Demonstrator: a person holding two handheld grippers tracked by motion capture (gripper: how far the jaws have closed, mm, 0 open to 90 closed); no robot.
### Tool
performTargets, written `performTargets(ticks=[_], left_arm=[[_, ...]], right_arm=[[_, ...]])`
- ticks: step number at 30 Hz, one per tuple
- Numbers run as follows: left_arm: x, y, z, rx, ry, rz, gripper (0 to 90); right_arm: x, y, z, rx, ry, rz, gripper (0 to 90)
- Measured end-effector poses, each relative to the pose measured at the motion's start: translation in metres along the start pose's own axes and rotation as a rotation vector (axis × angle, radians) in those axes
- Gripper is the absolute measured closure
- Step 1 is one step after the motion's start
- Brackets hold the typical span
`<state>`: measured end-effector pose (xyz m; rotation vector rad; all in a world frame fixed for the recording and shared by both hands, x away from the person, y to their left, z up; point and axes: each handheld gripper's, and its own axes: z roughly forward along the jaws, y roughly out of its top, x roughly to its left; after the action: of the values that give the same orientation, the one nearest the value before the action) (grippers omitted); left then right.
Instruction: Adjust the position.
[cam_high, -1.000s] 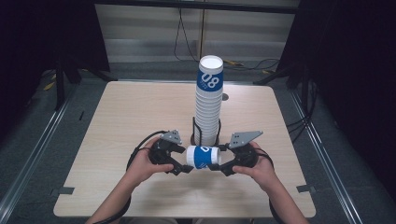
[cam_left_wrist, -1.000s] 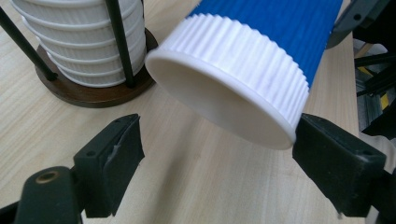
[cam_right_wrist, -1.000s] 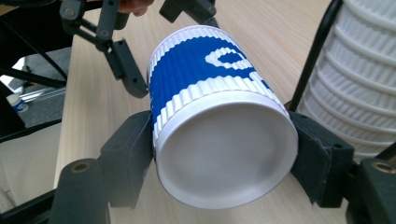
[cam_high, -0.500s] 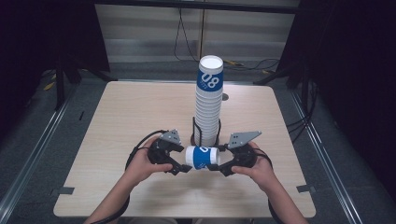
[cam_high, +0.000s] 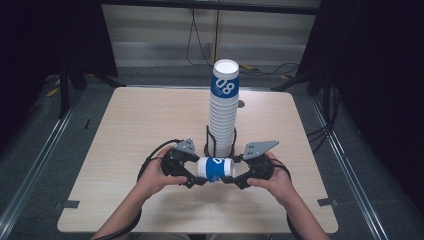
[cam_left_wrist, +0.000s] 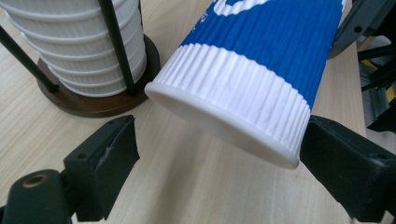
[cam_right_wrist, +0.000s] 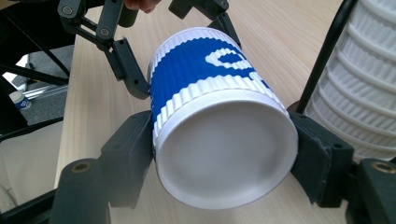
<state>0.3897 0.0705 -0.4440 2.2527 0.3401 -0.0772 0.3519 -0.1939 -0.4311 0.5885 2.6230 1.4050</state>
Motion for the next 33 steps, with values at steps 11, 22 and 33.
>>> performTargets(ticks=[11,22,33], left_arm=[[-0.002,0.003,0.002,-0.002,-0.014,0.016,14.9],[-0.002,0.007,0.004,-0.003,-0.021,0.025,11.0],[-0.003,0.009,0.011,0.007,-0.03,0.04,9.2]], right_arm=[[0.0,0.0,-0.001,0.002,0.0,-0.003,27.3],[0.0,0.001,-0.001,-0.005,0.01,-0.002,27.4],[0.001,0.002,0.001,-0.006,0.018,-0.022,27.4]])
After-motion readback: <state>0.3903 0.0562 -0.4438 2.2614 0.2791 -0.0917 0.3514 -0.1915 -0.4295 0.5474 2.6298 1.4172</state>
